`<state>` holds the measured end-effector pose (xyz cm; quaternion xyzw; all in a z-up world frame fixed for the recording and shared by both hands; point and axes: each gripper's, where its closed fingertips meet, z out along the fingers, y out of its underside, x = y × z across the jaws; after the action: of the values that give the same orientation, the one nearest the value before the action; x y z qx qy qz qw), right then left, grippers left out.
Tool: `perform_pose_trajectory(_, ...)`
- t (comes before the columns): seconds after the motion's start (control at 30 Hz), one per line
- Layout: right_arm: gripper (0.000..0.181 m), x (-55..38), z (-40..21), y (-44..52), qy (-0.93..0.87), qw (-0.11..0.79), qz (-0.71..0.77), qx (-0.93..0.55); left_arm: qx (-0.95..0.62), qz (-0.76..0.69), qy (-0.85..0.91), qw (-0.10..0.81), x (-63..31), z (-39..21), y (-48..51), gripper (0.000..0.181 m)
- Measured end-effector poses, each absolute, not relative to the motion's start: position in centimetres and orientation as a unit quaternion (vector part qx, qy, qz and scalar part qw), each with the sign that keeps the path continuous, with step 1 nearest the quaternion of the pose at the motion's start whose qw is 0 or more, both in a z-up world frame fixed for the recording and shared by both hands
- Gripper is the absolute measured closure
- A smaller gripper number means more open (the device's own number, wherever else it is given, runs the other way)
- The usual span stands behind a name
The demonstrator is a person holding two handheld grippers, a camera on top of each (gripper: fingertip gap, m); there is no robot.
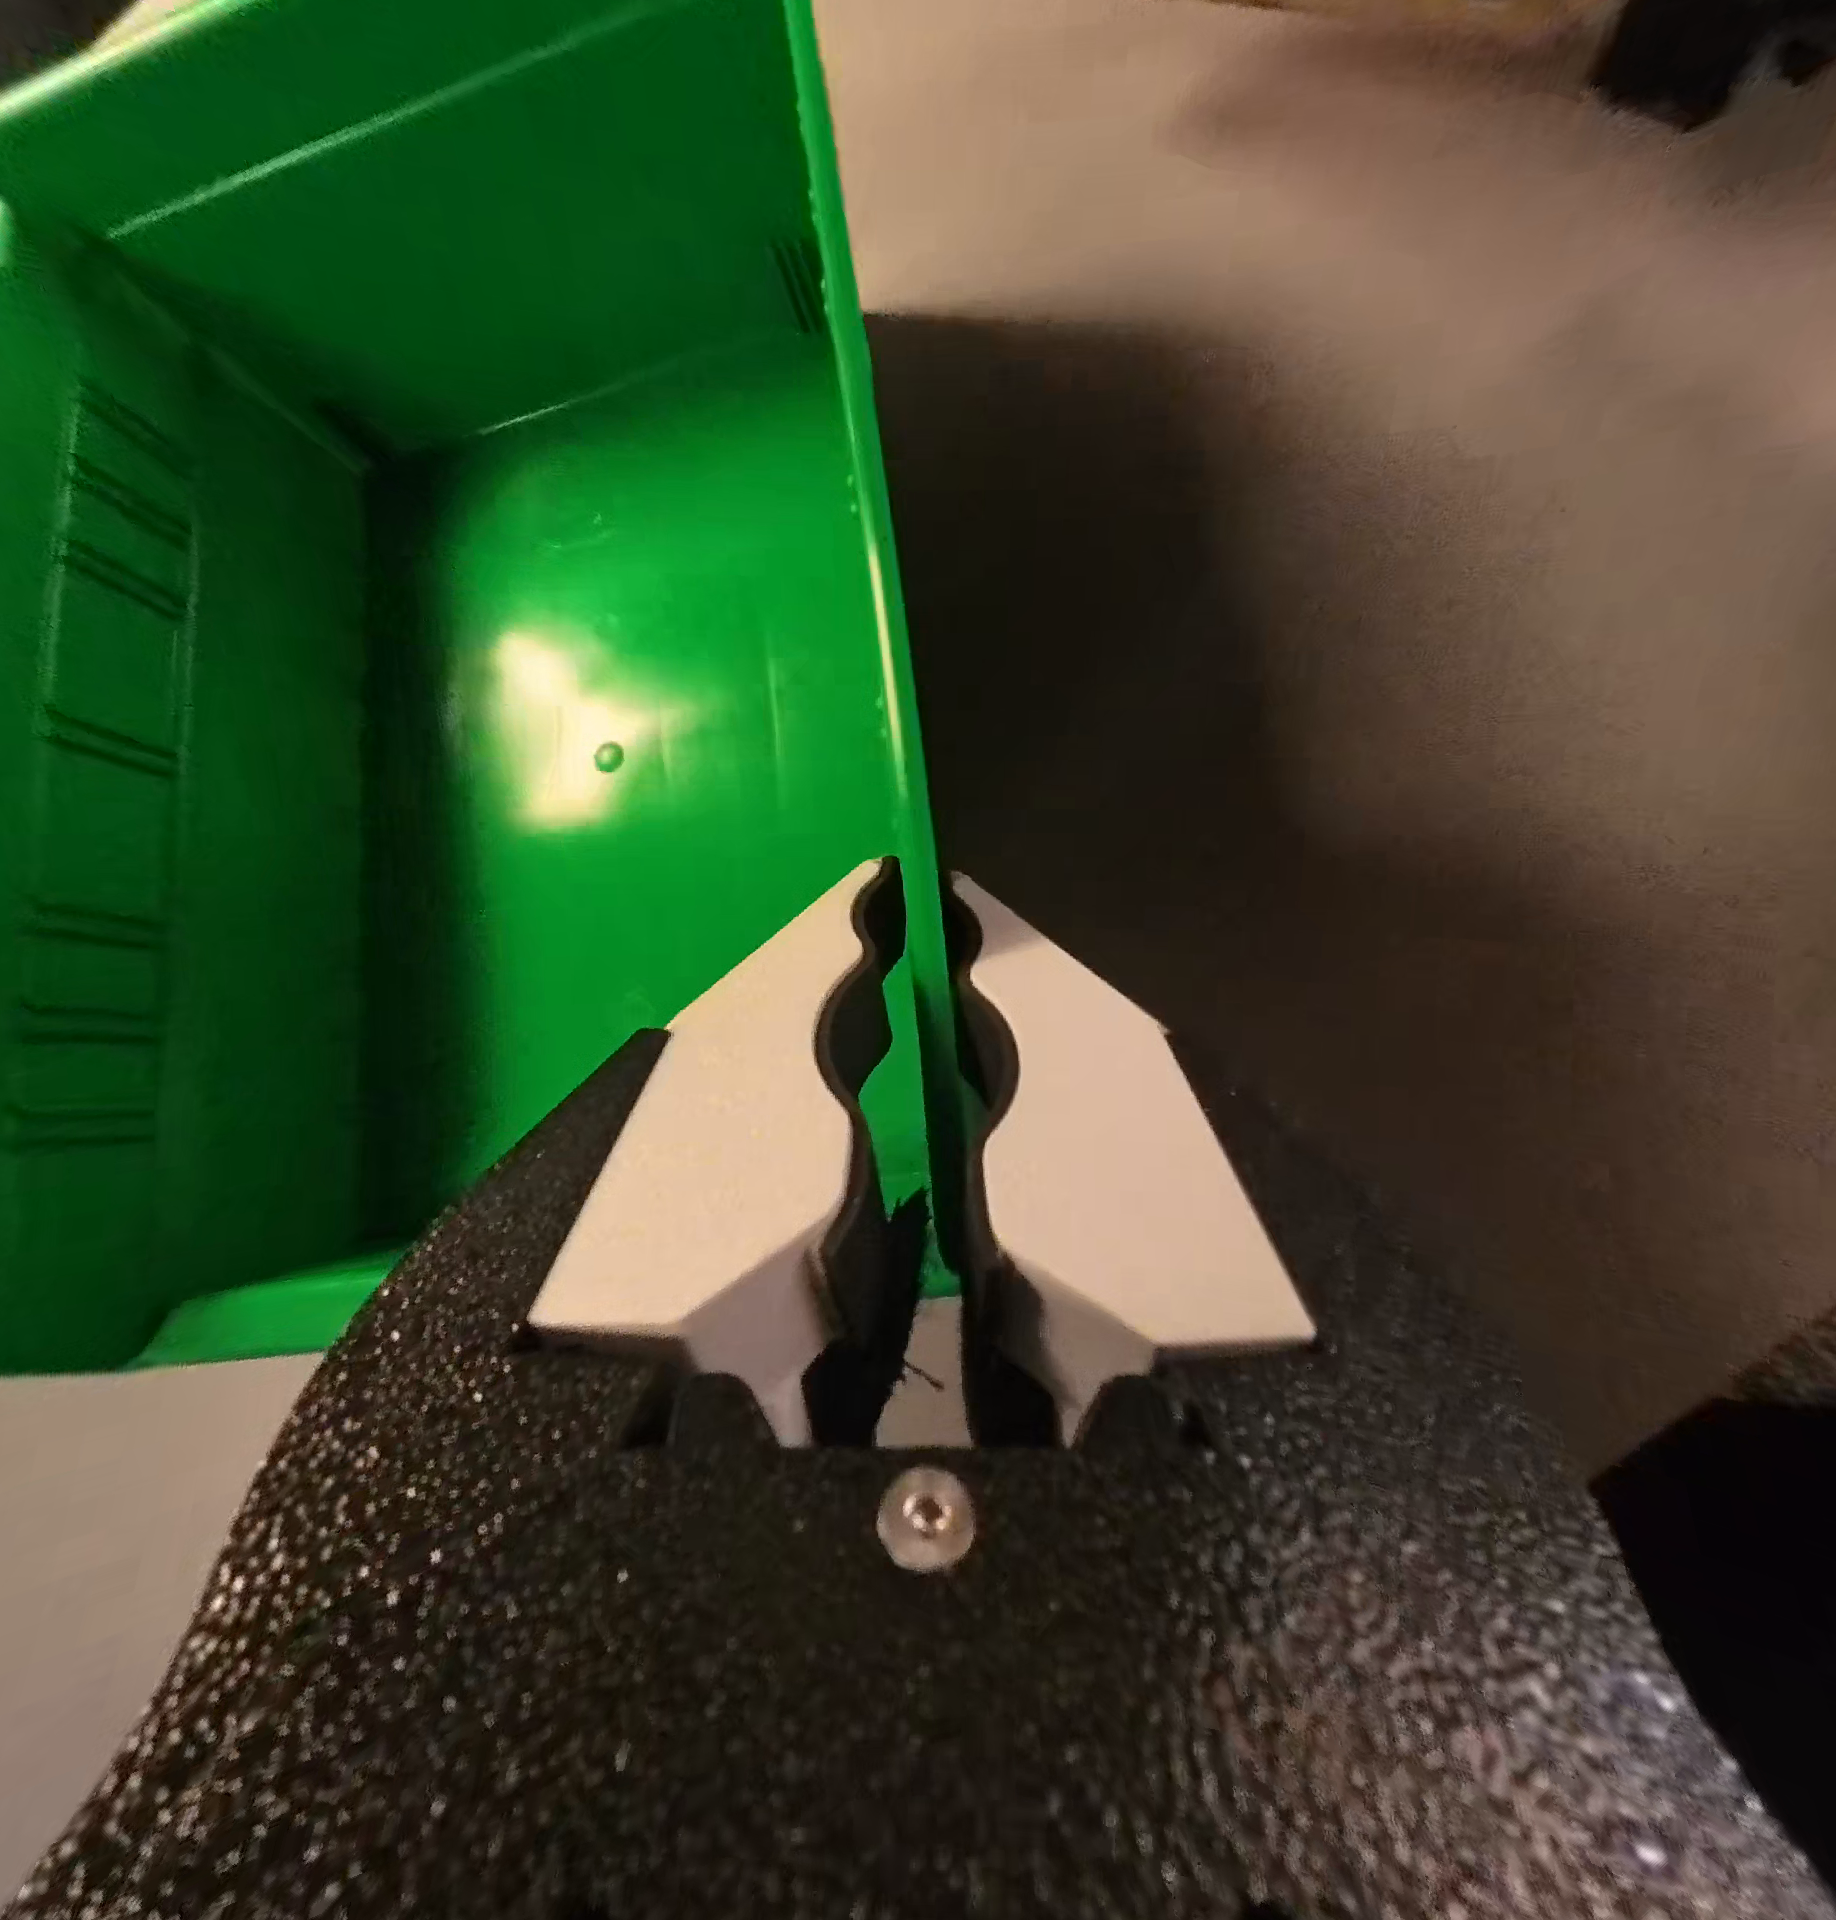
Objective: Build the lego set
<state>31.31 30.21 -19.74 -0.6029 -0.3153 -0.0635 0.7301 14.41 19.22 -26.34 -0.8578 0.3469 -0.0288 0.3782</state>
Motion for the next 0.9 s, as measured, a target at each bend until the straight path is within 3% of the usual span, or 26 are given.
perform_pose_trajectory(0.03, 0.12, 31.9, -19.7, 30.3, -0.311, 0.73, -0.066, -0.605, -0.852, -0.034, 0.356, 0.381, 15.2, -26.3, 19.1, 0.178)
perform_pose_trajectory(0.07, 0.12, 32.5, -19.7, 30.3, -0.308, 0.73, -0.069, -0.606, -0.847, -0.036, 0.365, 0.386, 15.8, -26.3, 19.0, 0.175)
perform_pose_trajectory(0.13, 0.12, 33.6, -19.6, 30.3, -0.301, 0.732, -0.077, -0.607, -0.829, -0.049, 0.377, 0.41, 16.6, -25.5, 18.9, 0.135)
perform_pose_trajectory(0.17, 0.12, 34.0, -19.5, 30.3, -0.297, 0.733, -0.078, -0.607, -0.816, -0.067, 0.379, 0.431, 16.8, -24.5, 18.7, 0.123)
perform_pose_trajectory(0.3, 0.12, 35.0, -18.9, 30.2, -0.285, 0.741, -0.076, -0.604, -0.765, -0.135, 0.294, 0.557, 12.5, -17.3, 20.1, 0.118)
perform_pose_trajectory(0.4, 0.12, 34.9, -18.7, 30.1, -0.286, 0.743, -0.078, -0.6, -0.764, -0.045, 0.192, 0.614, 4.0, -15.2, 23.5, 0.113)
perform_pose_trajectory(0.47, 0.12, 34.7, -18.7, 30.1, -0.293, 0.741, -0.085, -0.598, -0.793, 0.021, 0.181, 0.582, -0.1, -17.8, 25.6, 0.111)
perform_pose_trajectory(0.57, 0.12, 34.4, -18.8, 30.0, -0.303, 0.74, -0.093, -0.594, -0.837, -0.02, 0.168, 0.521, -1.6, -22.6, 28.0, 0.105)
perform_pose_trajectory(0.7, 0.12, 34.1, -18.6, 29.8, -0.31, 0.741, -0.103, -0.587, -0.847, -0.039, 0.177, 0.5, -1.6, -25.1, 28.8, 0.135)
perform_pose_trajectory(0.77, 0.12, 34.0, -18.4, 29.6, -0.314, 0.743, -0.112, -0.581, -0.848, -0.034, 0.185, 0.496, -1.3, -25.6, 28.3, 0.16)
perform_pose_trajectory(0.9, 0.12, 33.8, -17.5, 29.2, -0.333, 0.741, -0.157, -0.562, -0.844, -0.049, 0.212, 0.49, 0.3, -25.5, 25.9, 0.175)
